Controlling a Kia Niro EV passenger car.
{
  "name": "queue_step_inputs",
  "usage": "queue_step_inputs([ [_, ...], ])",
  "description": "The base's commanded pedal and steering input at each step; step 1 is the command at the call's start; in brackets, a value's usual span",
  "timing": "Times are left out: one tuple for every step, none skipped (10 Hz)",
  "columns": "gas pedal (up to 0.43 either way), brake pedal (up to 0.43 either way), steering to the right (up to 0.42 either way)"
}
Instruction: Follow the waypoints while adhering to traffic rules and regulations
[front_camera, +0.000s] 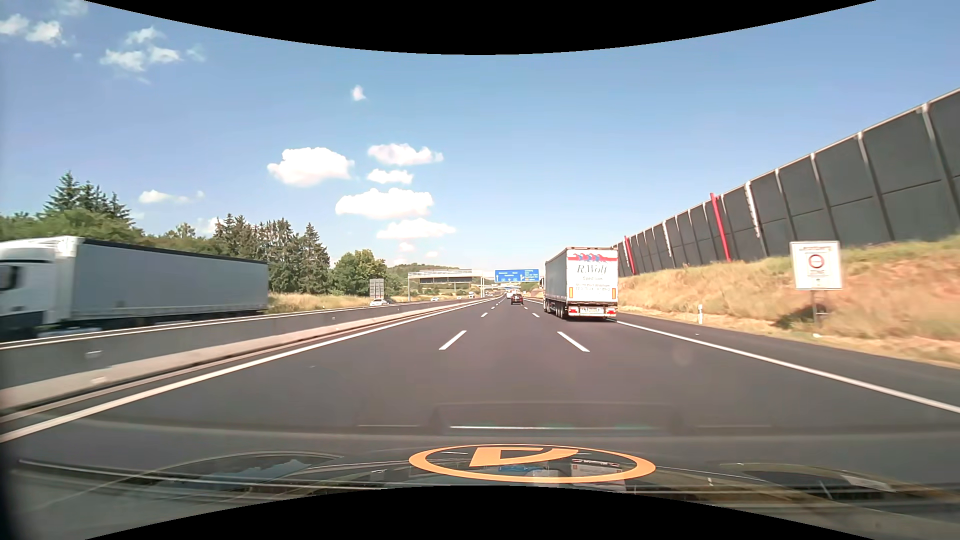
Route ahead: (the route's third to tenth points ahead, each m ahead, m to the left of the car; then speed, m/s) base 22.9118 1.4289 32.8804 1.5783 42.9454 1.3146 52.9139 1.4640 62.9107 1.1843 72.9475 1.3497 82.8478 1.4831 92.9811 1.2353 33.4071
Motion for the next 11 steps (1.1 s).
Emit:
queue_step_inputs([
  [0.287, 0.000, -0.002],
  [0.287, 0.000, -0.002],
  [0.287, 0.000, -0.002],
  [0.280, 0.000, -0.002],
  [0.280, 0.000, -0.002],
  [0.280, 0.000, -0.002],
  [0.280, 0.000, -0.002],
  [0.280, 0.000, -0.002],
  [0.280, 0.000, -0.002],
  [0.280, 0.000, -0.002],
  [0.280, 0.000, -0.002],
])
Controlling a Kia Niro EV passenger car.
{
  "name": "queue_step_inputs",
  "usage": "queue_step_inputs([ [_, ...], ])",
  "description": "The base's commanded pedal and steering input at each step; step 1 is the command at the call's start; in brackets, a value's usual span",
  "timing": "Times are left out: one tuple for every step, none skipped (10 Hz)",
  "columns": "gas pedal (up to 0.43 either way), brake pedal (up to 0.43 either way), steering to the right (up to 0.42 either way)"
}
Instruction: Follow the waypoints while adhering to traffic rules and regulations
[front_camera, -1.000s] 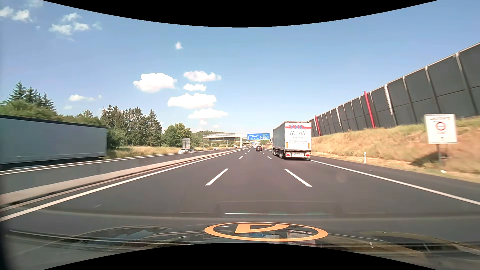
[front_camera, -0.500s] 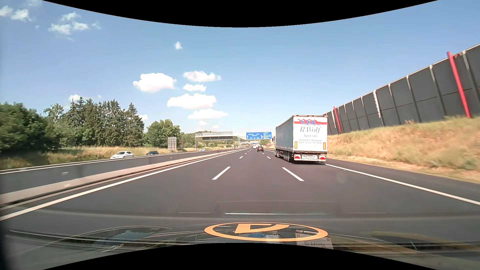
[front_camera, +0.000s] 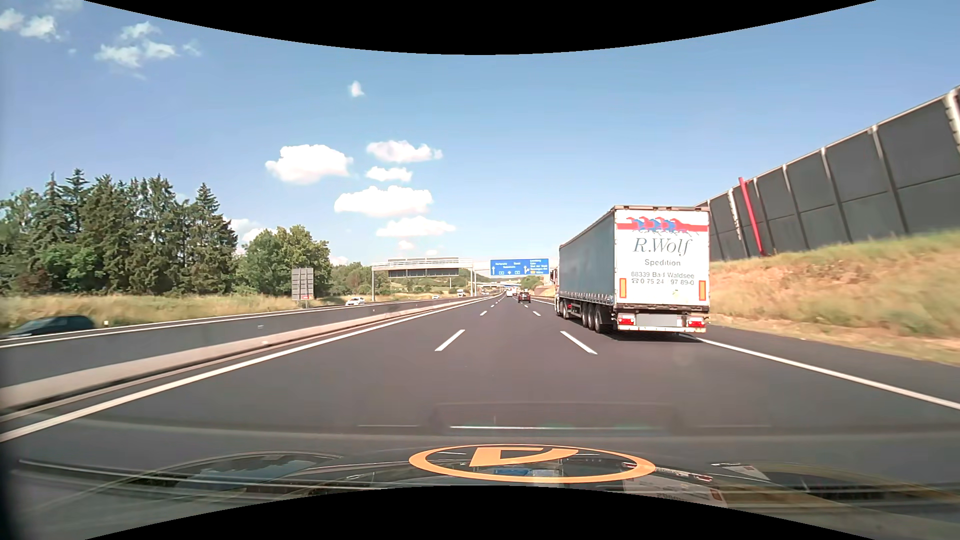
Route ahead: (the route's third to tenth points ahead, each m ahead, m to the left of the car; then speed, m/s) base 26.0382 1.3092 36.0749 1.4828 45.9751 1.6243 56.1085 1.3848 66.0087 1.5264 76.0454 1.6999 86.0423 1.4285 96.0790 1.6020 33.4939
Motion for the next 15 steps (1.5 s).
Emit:
queue_step_inputs([
  [0.280, 0.000, -0.002],
  [0.280, 0.000, -0.002],
  [0.280, 0.000, -0.002],
  [0.280, 0.000, -0.002],
  [0.280, 0.000, -0.002],
  [0.280, 0.000, -0.002],
  [0.280, 0.000, -0.002],
  [0.280, 0.000, -0.002],
  [0.280, 0.000, -0.002],
  [0.280, 0.000, -0.002],
  [0.280, 0.000, -0.002],
  [0.280, 0.000, -0.002],
  [0.280, 0.000, -0.002],
  [0.280, 0.000, -0.002],
  [0.280, 0.000, -0.002],
])
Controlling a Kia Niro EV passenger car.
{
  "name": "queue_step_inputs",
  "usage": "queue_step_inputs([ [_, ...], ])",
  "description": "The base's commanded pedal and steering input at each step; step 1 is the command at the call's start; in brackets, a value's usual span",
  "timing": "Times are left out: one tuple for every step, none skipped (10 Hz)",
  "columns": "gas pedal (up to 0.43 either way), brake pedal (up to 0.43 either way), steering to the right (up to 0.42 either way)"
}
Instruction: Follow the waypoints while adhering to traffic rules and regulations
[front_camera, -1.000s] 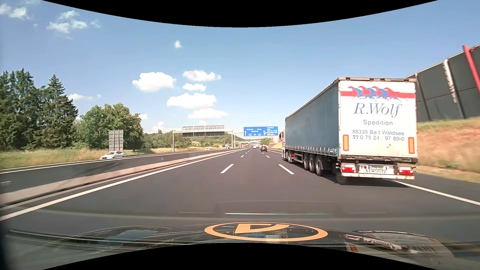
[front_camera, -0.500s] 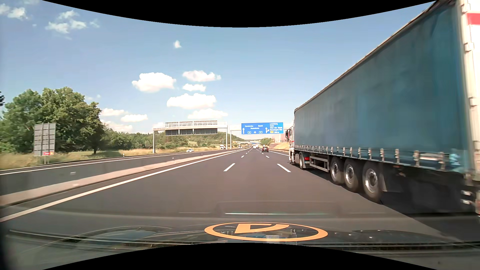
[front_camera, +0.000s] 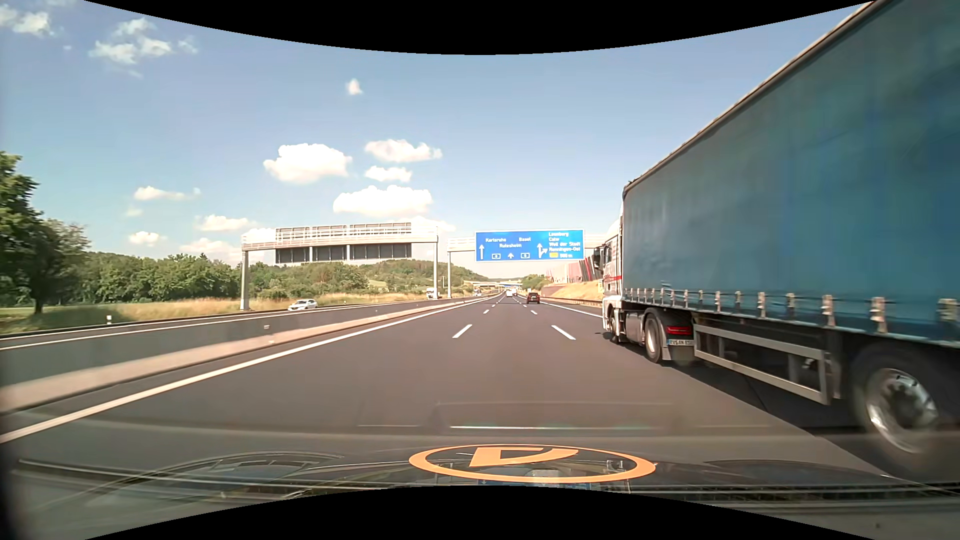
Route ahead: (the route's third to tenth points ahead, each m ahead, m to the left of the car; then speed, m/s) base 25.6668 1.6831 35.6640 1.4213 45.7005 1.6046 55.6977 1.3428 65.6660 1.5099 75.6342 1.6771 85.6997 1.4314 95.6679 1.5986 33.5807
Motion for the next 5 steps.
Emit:
queue_step_inputs([
  [0.280, 0.000, -0.002],
  [0.280, 0.000, -0.002],
  [0.280, 0.000, -0.002],
  [0.280, 0.000, -0.002],
  [0.280, 0.000, -0.002],
])
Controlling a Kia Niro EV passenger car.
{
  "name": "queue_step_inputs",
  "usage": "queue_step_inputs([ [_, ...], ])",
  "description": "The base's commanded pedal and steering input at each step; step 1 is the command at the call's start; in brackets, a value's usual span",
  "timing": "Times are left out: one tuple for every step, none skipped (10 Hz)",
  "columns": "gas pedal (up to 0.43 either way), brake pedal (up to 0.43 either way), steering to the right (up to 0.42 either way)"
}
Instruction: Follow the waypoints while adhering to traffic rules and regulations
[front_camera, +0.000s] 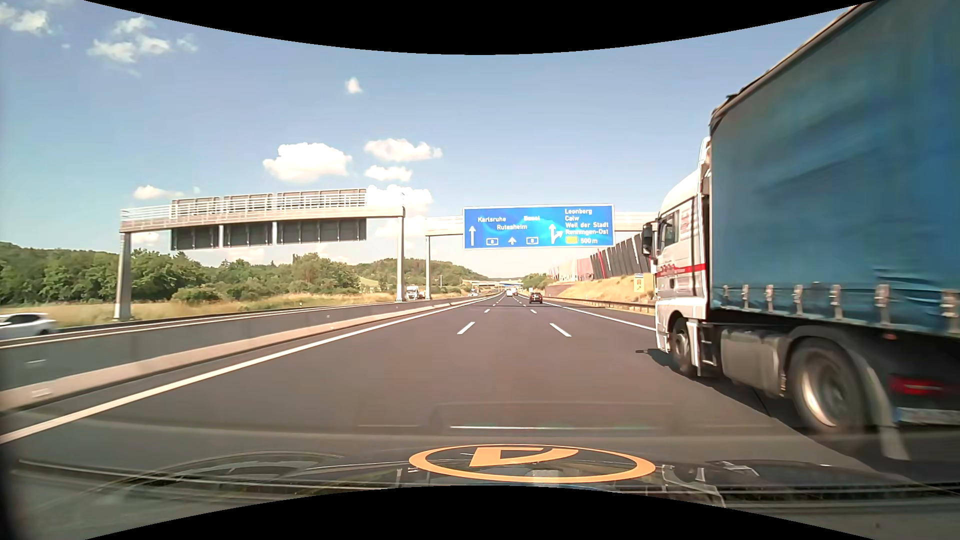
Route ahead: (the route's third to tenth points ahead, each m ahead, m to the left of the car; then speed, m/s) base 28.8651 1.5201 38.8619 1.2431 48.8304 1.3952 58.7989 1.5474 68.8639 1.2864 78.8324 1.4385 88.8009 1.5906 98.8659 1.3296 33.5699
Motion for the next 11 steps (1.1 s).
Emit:
queue_step_inputs([
  [0.280, 0.000, -0.002],
  [0.280, 0.000, -0.002],
  [0.280, 0.000, -0.002],
  [0.287, 0.000, -0.002],
  [0.287, 0.000, -0.002],
  [0.287, 0.000, -0.002],
  [0.287, 0.000, -0.002],
  [0.287, 0.000, -0.002],
  [0.287, 0.000, -0.002],
  [0.287, 0.000, -0.002],
  [0.287, 0.000, -0.002],
])
